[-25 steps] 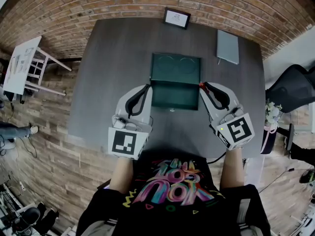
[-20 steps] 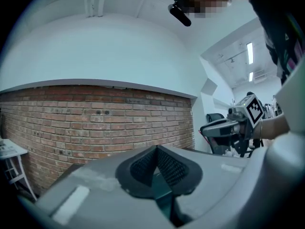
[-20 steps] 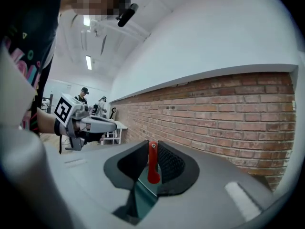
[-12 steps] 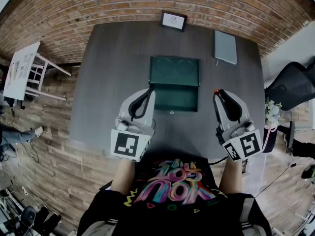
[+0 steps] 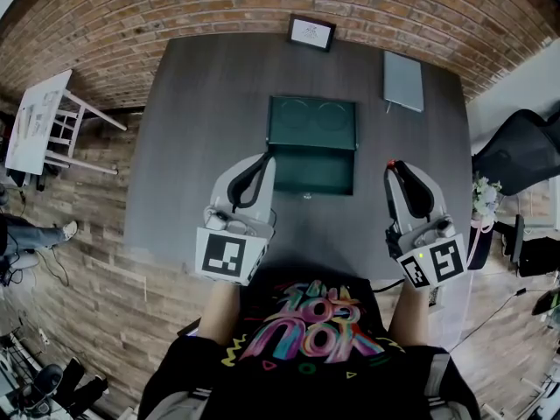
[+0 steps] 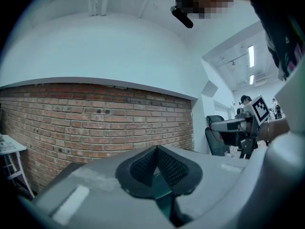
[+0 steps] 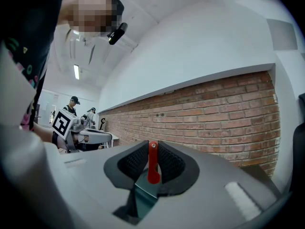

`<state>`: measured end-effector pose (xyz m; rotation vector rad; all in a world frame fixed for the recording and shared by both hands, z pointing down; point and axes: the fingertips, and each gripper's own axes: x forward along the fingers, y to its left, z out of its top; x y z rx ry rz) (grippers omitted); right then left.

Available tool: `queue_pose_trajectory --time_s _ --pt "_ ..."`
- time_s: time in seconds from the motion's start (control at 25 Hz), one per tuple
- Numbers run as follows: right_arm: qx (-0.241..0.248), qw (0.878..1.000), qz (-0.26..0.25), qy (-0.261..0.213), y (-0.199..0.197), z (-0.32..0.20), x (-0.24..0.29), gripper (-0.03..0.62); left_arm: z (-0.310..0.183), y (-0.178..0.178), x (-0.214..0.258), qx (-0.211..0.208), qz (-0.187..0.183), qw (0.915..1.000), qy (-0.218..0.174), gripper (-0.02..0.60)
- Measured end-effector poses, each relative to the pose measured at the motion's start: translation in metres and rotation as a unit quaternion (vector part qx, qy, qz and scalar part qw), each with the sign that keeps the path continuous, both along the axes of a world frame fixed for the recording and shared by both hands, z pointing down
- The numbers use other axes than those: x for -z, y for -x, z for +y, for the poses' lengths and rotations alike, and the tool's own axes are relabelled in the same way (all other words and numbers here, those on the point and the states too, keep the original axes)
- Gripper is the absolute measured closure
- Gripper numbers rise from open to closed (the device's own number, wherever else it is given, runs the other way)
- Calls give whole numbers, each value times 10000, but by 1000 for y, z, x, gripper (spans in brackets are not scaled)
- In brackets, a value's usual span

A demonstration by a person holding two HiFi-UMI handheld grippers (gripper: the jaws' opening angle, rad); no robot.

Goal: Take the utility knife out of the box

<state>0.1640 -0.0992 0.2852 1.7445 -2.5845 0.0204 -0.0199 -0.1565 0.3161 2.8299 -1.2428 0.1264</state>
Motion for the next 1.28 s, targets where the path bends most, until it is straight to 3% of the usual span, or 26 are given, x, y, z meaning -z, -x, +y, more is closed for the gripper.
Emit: queue_pose_trajectory --time_s 1.28 --pt "40 9998 -107 -190 5 -1 8 539 -2 5 -2 23 -1 10000 -5 581"
